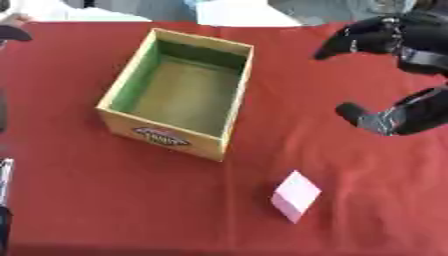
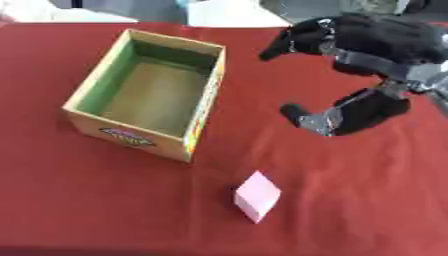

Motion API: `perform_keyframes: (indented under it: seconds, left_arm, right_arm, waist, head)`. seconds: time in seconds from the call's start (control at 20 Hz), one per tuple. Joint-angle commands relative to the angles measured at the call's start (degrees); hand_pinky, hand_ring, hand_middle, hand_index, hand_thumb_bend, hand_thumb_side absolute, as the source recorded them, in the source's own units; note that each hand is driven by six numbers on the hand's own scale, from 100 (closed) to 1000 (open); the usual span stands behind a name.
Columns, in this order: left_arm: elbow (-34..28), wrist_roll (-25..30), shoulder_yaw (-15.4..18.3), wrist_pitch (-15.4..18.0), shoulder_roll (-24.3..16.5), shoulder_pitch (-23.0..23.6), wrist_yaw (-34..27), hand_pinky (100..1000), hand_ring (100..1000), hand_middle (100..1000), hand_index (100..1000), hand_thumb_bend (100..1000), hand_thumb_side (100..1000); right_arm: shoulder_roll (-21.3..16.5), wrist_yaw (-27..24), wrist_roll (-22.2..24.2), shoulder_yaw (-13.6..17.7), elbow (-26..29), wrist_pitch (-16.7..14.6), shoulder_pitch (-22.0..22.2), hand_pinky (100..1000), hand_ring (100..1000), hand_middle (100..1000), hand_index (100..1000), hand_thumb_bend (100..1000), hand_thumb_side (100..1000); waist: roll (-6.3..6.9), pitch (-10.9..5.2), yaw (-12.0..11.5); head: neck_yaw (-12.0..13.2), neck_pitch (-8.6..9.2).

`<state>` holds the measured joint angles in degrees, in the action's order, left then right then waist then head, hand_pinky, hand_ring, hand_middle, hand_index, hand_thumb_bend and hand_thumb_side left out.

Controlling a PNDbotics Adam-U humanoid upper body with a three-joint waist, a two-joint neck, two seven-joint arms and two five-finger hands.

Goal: Pick up objects on the table and place them in the box.

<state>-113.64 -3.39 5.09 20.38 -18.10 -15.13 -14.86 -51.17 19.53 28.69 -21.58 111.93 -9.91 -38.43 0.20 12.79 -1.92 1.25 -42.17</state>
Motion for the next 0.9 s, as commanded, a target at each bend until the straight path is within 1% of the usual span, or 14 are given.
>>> perform_keyframes:
  seconds: [0.05, 0.2, 0.4, 0.6, 0.65, 0.8, 0.9]
  left_arm:
    - [-1.0, 0.1, 0.2, 0.0, -1.2, -0.5, -0.2, 551, 725, 600, 734, 100, 739]
    - [-1.0, 0.1, 0.2, -0.1, -1.2, -0.4, -0.1, 551, 726, 600, 734, 100, 739]
    - [-1.0, 0.2, 0.2, -0.1, -1.2, -0.4, -0.1, 551, 726, 600, 734, 100, 737]
    - [-1.0, 0.3, 0.2, -0.1, -1.2, -0.4, -0.1, 551, 726, 600, 734, 100, 736]
    - [-1.0, 0.3, 0.2, -0.1, -1.2, -0.4, -0.2, 551, 726, 600, 734, 100, 736]
    - [-1.0, 0.4, 0.2, -0.2, -1.2, -0.4, -0.2, 551, 727, 600, 734, 100, 736]
    - [-1.0, 0.5, 0.1, -0.2, -1.2, -0.3, -0.2, 551, 727, 600, 734, 100, 735]
  right_arm:
    - [-0.9, 0.4, 2.2, 0.9, 0.4, 0.1, -1.2, 919, 903, 827, 911, 234, 411]
    - [-1.1, 1.7, 4.5, 1.0, 0.5, -0.1, -1.5, 929, 928, 852, 913, 295, 436]
    - [-1.3, 3.2, 7.6, 1.1, 0.7, -1.9, -1.7, 938, 943, 874, 925, 351, 437]
    - [-1.4, 3.0, 9.6, 0.9, 0.5, -2.9, -1.8, 941, 939, 883, 943, 353, 381]
    - [-1.5, 2.8, 10.0, 0.8, 0.5, -2.9, -1.9, 941, 938, 883, 943, 353, 378]
    - [-1.6, 1.2, 11.0, 0.1, 0.4, -2.7, -2.0, 939, 921, 878, 953, 332, 306]
    - [-1.7, -0.2, 11.5, -0.4, 0.4, -2.3, -2.2, 941, 919, 878, 957, 333, 295]
  waist:
    - [-0.01, -0.72, 0.0]
    - [-0.02, -0.70, 0.1]
    - [-0.02, -0.69, 0.2]
    - [-0.02, -0.78, 0.2]
    - [-0.03, -0.82, 0.2]
    - [-0.08, -0.90, 0.2]
    - [-0.11, -0.96, 0.2]
  head:
    - [-0.1, 0.44]
    - [-0.1, 0.42]
    - [-0.1, 0.32]
    - [-0.1, 0.29]
    - [-0.1, 0.29]
    - [-0.1, 0.29]
    - [-0.1, 0.22]
